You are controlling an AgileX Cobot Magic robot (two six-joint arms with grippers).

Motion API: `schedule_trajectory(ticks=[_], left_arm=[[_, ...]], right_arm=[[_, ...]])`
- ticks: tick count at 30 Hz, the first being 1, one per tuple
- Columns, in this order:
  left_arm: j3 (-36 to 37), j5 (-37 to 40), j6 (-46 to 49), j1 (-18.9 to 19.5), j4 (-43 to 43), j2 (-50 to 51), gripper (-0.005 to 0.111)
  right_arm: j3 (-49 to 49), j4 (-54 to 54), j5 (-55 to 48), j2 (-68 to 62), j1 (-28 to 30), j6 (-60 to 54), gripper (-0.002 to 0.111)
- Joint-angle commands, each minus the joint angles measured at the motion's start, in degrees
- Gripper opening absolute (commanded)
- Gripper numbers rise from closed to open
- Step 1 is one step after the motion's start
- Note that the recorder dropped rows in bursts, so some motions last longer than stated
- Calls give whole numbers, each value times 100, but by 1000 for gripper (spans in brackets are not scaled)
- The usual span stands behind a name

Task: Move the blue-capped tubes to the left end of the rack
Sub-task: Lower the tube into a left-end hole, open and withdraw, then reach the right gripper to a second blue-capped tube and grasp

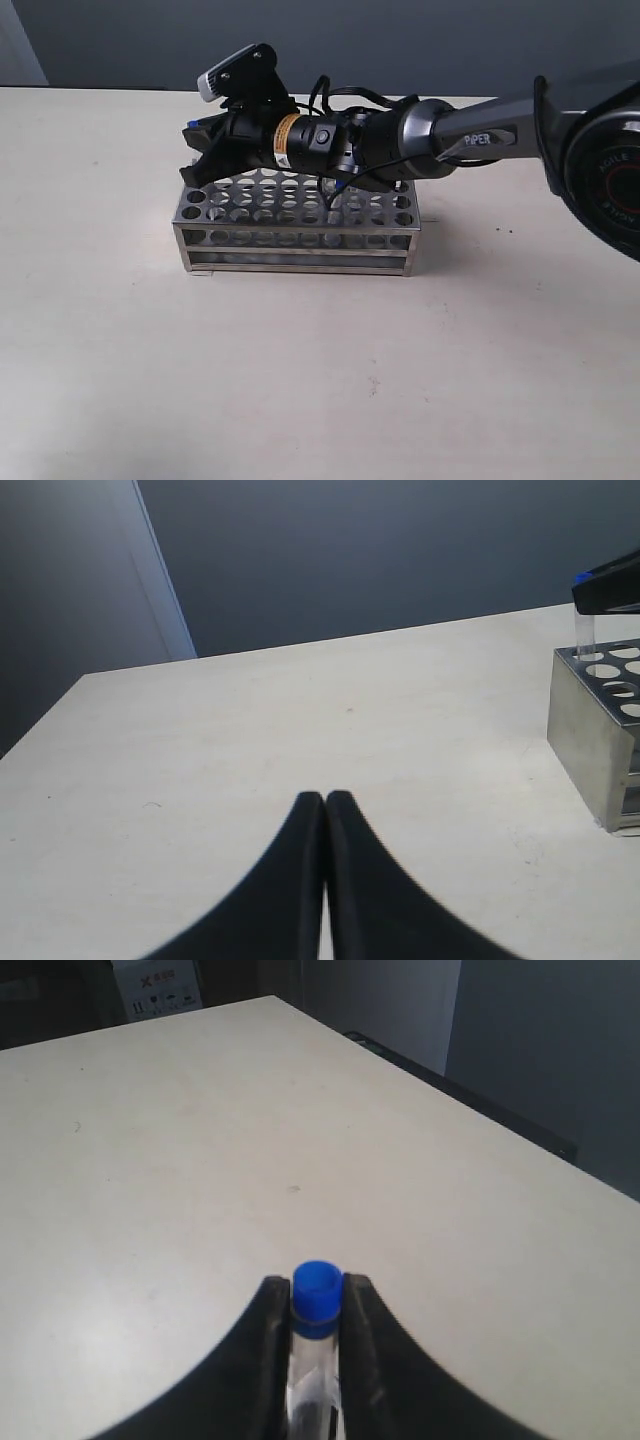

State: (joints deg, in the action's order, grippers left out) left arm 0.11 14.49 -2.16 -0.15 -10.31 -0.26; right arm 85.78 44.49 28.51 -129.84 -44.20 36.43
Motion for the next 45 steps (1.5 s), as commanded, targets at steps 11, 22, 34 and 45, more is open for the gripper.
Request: schedule_trajectory(ticks=[11,22,34,45], left_arm=[[-11,-77,-20,-39,14,26,0],[-11,-77,-20,-39,14,26,0],[-11,-77,-20,-39,14,26,0],[-11,-77,-20,-39,14,26,0]], right_arm=[[34,153,-134,158,10,291,31],[-332,64,-1751,2221,419,179,31],[-3211,-278,-290,3225,1088,-126,31],[-3796,-1652,202,2755,1378,-1443,31]])
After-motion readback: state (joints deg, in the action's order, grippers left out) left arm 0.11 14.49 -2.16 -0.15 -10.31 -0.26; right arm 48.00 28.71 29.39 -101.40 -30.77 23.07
